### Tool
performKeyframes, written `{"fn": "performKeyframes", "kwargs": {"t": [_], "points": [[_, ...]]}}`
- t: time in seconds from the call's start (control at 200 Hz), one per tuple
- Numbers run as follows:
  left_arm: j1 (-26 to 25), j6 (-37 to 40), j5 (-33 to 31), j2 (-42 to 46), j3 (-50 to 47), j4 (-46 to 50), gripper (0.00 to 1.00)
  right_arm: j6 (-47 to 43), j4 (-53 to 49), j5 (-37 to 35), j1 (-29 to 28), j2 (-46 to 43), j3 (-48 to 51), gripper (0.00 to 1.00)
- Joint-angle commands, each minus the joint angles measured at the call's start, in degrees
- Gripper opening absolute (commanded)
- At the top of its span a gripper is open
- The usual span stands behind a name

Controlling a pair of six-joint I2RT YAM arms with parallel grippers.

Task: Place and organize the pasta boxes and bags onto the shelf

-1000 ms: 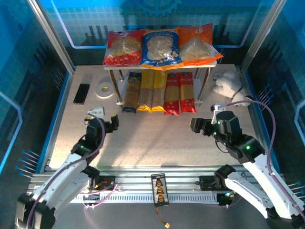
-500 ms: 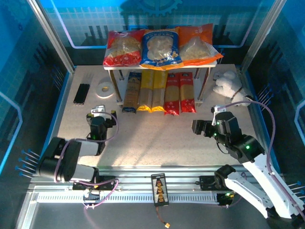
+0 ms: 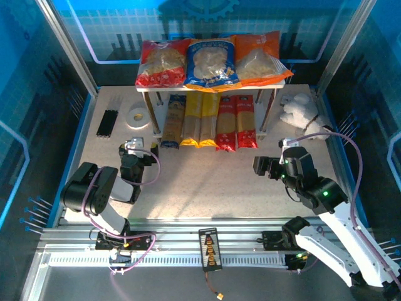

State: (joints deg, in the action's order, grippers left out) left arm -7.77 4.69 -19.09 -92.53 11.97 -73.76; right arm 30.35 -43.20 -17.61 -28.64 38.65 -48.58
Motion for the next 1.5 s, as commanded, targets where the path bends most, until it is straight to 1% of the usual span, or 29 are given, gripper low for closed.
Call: {"fn": "performKeyframes", "kwargs": {"t": [0.0, 0.11, 0.16, 0.24, 0.32, 0.385, 0.425, 0.46, 0.5, 0.64, 0.74, 0.926, 1.226, 1.411, 1.496], "points": [[-0.1, 0.9, 2.0, 0.8, 0.5, -1.4, 0.99, -1.0, 2.6, -1.1, 0.7, -0.2, 0.5, 0.99], [-1.0, 2.3, 2.3, -0.7, -1.4, -6.5, 1.0, -3.6, 4.5, -4.6, 0.6, -0.2, 1.6, 1.0], [-1.2, 2.4, 2.2, -0.5, -1.6, -6.6, 1.0, -6.0, 7.0, -8.8, 0.6, 0.0, 3.1, 1.0], [-1.2, 2.4, 2.4, -0.6, -1.6, -6.6, 1.0, -10.0, 14.7, -17.5, 0.8, 0.6, 7.8, 1.0], [-1.2, 2.4, 2.3, -0.5, -1.6, -6.6, 0.99, -17.9, 27.9, -22.3, 1.0, 1.5, 15.2, 1.0], [-1.2, 2.4, 2.3, -0.6, -1.6, -6.6, 0.99, -24.7, 42.7, -25.1, 1.3, 2.5, 22.1, 1.0], [-1.2, 2.4, 2.3, -0.6, -1.6, -6.6, 1.0, -27.3, 50.8, -25.6, 1.9, 3.7, 25.6, 1.0], [-1.2, 2.4, 2.3, -0.6, -1.6, -6.6, 0.99, -28.3, 57.1, -25.3, 3.1, 5.4, 28.1, 1.0], [-1.2, 2.3, 2.3, -0.6, -1.6, -6.6, 0.99, -28.0, 61.5, -24.4, 4.8, 7.3, 29.4, 1.0], [-1.2, 2.3, 2.3, -0.6, -1.6, -6.6, 0.99, -26.2, 70.1, -21.3, 11.2, 15.9, 31.8, 1.0], [-1.2, 2.3, 2.3, -0.6, -1.6, -6.6, 0.99, -26.6, 77.4, -20.2, 13.9, 21.3, 33.6, 1.0], [-1.2, 2.3, 2.3, -0.6, -1.6, -6.6, 0.99, -26.8, 85.5, -16.1, 16.0, 27.7, 35.0, 1.0], [-1.2, 2.3, 2.3, -0.6, -1.6, -6.6, 1.0, -28.6, 91.5, -9.9, 18.1, 33.9, 33.1, 1.0], [-1.2, 2.3, 2.3, -0.6, -1.5, -6.6, 0.99, -30.7, 99.0, -6.7, 19.1, 40.9, 31.9, 1.0], [-1.2, 2.4, 2.3, -0.6, -1.6, -6.6, 0.99, -30.5, 104.6, -4.8, 20.1, 45.1, 32.5, 1.0]]}}
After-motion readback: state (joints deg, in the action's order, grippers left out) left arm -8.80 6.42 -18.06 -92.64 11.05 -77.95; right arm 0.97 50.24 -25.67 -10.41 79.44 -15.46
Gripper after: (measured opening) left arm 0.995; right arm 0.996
